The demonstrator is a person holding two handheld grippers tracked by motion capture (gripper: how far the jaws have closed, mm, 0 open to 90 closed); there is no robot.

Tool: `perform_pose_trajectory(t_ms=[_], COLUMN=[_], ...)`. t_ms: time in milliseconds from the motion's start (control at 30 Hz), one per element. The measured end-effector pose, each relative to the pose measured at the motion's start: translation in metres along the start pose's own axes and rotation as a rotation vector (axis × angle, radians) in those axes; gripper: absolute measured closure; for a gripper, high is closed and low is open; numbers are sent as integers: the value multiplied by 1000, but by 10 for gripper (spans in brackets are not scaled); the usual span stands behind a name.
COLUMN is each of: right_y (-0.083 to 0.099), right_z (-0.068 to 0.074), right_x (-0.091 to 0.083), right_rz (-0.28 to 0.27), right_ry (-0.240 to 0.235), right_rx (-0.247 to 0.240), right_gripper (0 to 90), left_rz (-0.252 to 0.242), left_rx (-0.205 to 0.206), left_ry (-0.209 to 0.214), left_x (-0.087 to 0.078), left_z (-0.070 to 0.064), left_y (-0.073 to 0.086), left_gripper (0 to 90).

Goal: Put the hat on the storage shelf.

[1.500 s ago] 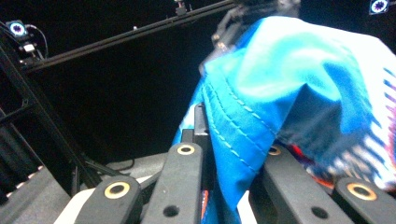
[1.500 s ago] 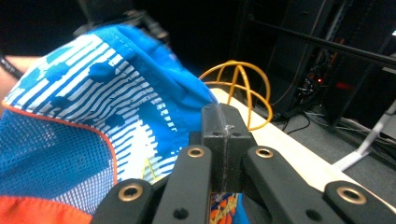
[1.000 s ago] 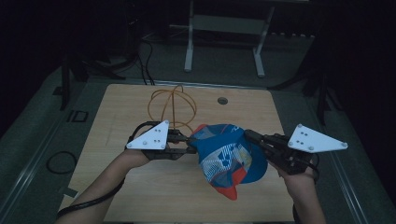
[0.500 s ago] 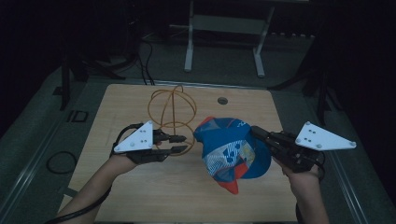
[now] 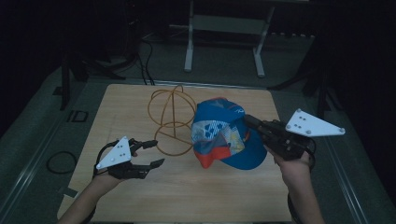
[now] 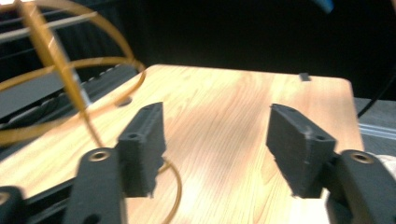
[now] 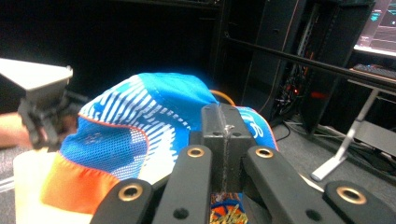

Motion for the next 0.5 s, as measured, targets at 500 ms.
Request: perform_pose_trajectory(t_ms=[500], right_y=[-38], right_z=[-6], right_x=[85], right_rz=[-13], right_ry=[-49], right_rx=[67], right_gripper=[900], left_rz=[60], left_rx=[-163], left_ry=[-270], left_x=[-16], left_z=[16], left_y=[89], left_gripper=[22])
Point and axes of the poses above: each handheld gripper's, and its own axes: x roughly forward along the jaws, y roughly out of its underside, z roughly to its left, the point moved 10 cm from there along x, roughly forward along the jaws, and after that the axes turned 2 degrees about y, right-handed, at the moved point
